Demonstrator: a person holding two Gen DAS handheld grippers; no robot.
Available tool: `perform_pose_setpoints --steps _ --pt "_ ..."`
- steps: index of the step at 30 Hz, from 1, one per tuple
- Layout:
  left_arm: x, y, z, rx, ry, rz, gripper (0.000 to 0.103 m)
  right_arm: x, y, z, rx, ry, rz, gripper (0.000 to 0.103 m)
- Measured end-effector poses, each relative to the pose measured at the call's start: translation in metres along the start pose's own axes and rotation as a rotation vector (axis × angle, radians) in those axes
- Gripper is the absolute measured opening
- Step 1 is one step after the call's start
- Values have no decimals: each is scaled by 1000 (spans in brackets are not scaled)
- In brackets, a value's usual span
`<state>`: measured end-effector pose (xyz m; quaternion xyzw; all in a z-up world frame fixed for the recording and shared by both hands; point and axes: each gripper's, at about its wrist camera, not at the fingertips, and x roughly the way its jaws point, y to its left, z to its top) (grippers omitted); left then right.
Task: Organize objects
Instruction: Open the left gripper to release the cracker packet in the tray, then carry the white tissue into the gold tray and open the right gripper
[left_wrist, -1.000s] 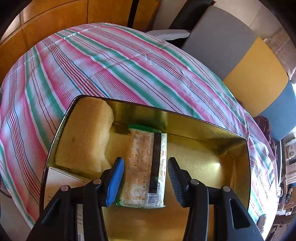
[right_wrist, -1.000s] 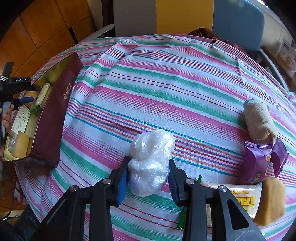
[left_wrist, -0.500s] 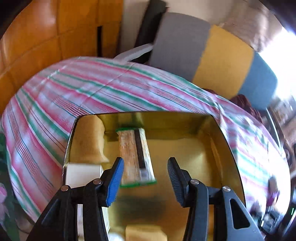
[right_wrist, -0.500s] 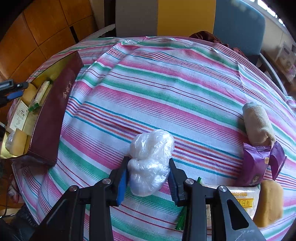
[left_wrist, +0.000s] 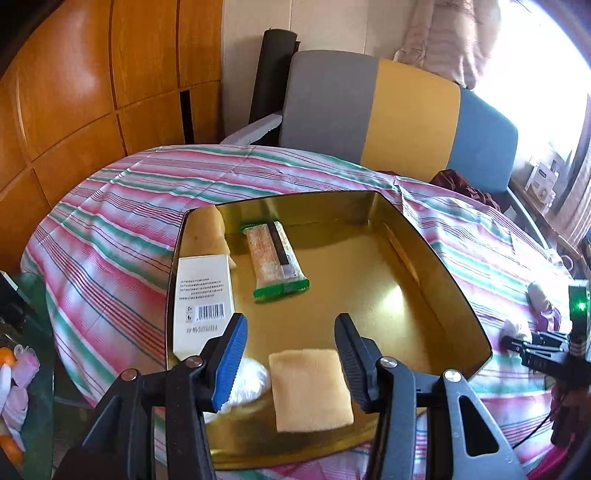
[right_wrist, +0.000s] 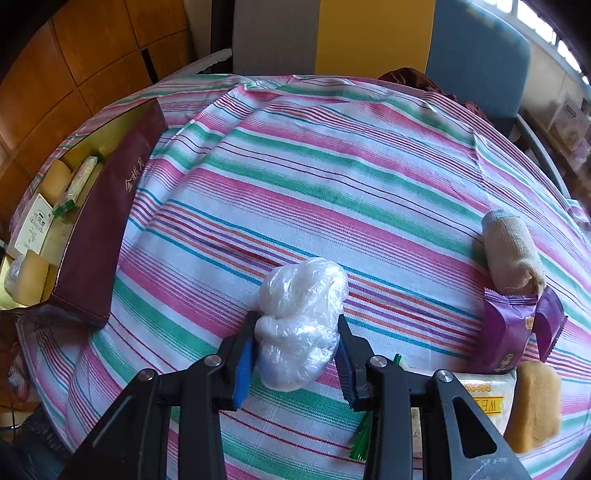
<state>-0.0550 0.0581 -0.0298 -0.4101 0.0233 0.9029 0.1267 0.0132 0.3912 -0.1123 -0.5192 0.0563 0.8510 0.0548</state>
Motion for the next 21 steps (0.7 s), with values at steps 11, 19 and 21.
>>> perform_pose_setpoints --steps 11,19,21 --pt "-11 -4 -6 20 -37 -12 50 0 1 -3 -1 -18 -11 39" --pt "-12 2 -10 17 -35 -31 50 0 2 -3 40 -19 -26 39" --pt "-13 4 -10 14 -36 -32 50 0 1 -1 61 -12 -27 38"
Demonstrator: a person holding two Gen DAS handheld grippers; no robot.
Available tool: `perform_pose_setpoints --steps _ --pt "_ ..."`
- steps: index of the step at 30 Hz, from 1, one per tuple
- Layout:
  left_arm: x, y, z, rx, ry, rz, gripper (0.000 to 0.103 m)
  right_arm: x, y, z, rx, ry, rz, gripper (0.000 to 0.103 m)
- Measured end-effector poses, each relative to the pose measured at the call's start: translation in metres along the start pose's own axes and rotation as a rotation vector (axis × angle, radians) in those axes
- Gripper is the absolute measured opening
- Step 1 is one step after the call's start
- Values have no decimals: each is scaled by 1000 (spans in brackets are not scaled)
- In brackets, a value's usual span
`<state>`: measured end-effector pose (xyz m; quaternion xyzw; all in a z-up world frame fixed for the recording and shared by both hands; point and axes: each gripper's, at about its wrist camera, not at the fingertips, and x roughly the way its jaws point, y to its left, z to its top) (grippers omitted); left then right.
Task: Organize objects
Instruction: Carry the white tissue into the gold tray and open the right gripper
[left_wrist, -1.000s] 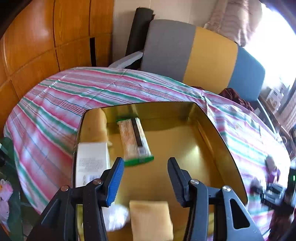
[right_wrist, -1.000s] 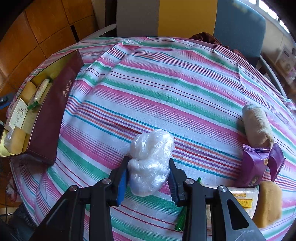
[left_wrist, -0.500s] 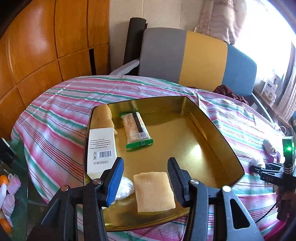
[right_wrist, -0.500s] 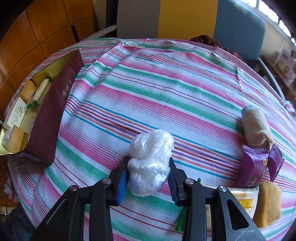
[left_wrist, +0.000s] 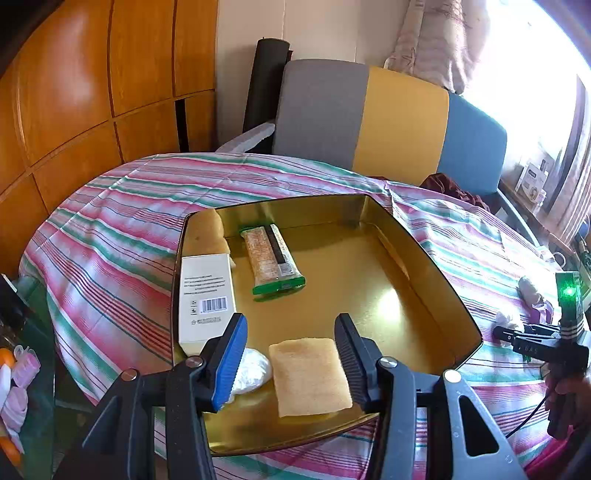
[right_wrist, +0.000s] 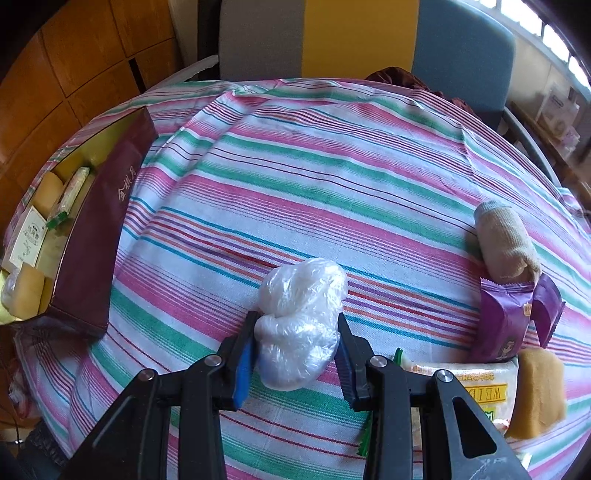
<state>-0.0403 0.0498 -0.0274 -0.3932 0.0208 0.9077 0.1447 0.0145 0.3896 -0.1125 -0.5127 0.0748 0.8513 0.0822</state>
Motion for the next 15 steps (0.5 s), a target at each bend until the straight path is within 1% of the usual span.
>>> perform_pose_setpoints --steps 4,6,9,12,15 --pt "0 8 -2 -13 1 4 50 -6 -1 3 58 0 18 38" --pt "0 13 -3 -24 5 5 50 -15 3 5 70 -21 29 38" --pt "-2 23 -3 -51 -6 15 50 -32 14 15 87 -61 67 38" --pt "-7 39 -1 -92 -21 38 50 -51 39 30 61 -116 123 38" --pt "-12 61 1 -140 -38 71 50 -67 76 42 -6 -160 177 38"
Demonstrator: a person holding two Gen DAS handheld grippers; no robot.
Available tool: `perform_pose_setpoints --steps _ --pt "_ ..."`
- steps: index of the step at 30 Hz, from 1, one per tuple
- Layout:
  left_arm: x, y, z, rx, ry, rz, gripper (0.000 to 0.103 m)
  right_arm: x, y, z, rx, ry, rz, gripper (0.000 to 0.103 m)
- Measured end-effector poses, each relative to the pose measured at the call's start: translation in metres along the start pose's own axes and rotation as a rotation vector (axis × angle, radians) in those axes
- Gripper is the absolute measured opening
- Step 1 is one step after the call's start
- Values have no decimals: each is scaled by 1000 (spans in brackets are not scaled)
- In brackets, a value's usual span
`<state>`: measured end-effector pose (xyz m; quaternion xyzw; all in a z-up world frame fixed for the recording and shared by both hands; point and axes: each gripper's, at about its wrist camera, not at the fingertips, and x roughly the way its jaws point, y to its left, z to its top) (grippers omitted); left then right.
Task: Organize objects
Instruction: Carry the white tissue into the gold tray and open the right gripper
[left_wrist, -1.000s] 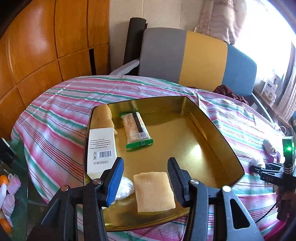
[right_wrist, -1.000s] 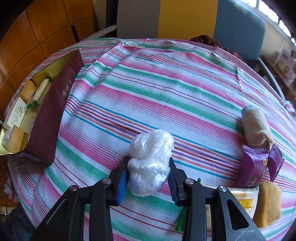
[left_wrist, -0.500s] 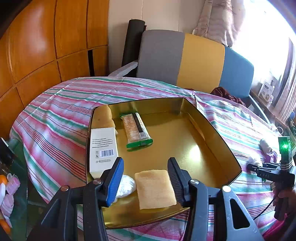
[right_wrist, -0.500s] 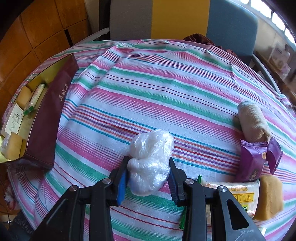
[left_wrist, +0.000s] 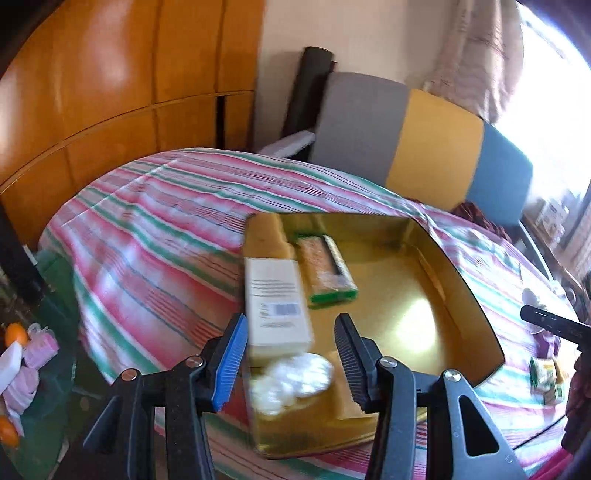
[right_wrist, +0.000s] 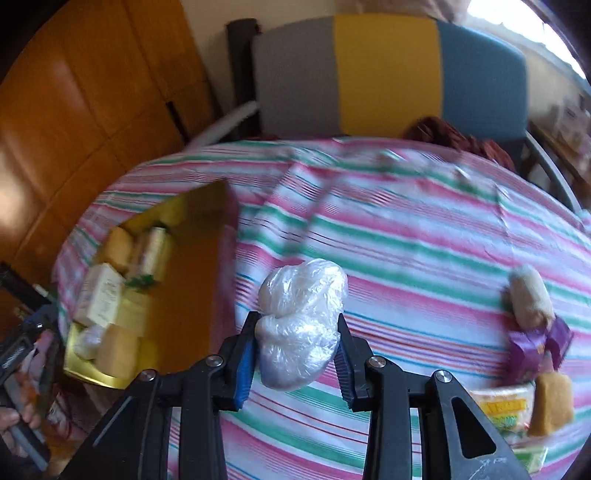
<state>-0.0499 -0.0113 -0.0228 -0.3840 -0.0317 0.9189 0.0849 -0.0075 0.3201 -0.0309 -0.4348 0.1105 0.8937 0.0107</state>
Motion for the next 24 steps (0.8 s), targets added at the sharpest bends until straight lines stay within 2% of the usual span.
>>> perform_pose_setpoints --steps 4,7,13,16,19,24 --pt "-1 25 0 -50 -3 37 50 9 62 16 -93 -2 104 38" --pt "0 40 -3 -82 4 56 49 29 106 21 -158 23 150 38" --pt "9 51 -10 -107 38 54 49 96 169 23 -196 141 192 38" --pt "15 52 -13 -110 59 45 49 122 193 18 -222 185 204 40" --pt "18 54 -16 -115 72 40 49 138 204 11 -222 219 235 49" --pt "21 53 -18 -115 79 38 49 140 207 5 -223 231 274 53"
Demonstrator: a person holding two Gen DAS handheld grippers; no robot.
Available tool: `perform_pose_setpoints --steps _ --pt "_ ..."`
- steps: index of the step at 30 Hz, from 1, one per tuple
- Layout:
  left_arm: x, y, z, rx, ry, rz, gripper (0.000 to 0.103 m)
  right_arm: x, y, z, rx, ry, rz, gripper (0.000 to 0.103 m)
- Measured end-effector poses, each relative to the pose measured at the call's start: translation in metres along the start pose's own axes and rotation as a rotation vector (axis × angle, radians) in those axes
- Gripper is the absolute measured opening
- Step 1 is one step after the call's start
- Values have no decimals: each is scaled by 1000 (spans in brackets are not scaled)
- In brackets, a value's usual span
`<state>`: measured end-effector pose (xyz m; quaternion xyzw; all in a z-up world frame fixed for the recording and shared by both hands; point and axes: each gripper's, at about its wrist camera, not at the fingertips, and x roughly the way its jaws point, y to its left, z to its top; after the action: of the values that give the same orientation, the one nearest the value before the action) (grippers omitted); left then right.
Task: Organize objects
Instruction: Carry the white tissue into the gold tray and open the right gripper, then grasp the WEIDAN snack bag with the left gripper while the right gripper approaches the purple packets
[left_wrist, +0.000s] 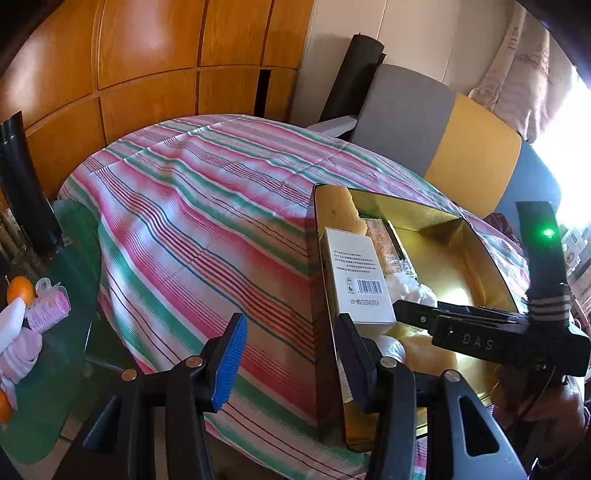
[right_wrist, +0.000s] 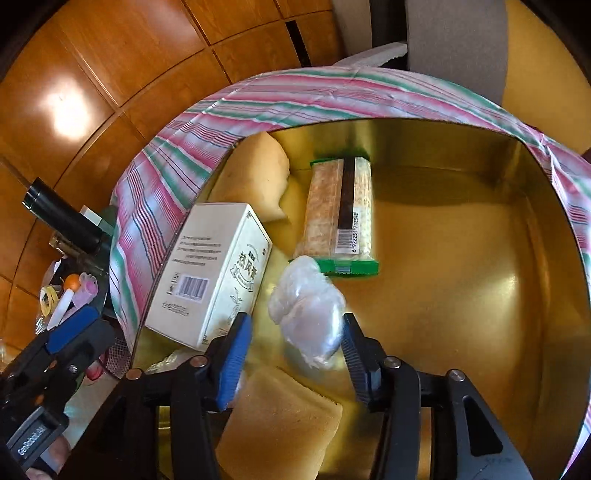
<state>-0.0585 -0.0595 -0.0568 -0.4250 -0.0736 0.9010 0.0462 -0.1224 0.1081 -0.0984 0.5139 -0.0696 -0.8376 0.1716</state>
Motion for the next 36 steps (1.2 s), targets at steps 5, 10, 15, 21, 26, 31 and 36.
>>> perform_pose_setpoints --steps 5,10,15,21,26,31,36 --pt "-3 -5 -1 17 -14 -2 49 -15 -5 -4 23 -27 8 65" --pt "-9 -15 1 48 -31 -15 49 -42 -10 -11 39 -83 -12 78" --pt "-17 -24 0 84 -48 -33 49 -71 -15 -20 42 -134 -52 86" --pt "-21 -37 -2 121 -50 -55 49 -103 -34 -43 79 -172 -89 89" --pt "-23 -47 -6 154 -44 -73 49 -127 -58 -72 128 -187 -127 90" --pt "-25 -63 -10 194 -38 -95 49 -156 -98 -108 221 -200 -181 91" --pt "-24 -84 -11 242 -34 -127 49 -201 -151 -148 342 -228 -297 91"
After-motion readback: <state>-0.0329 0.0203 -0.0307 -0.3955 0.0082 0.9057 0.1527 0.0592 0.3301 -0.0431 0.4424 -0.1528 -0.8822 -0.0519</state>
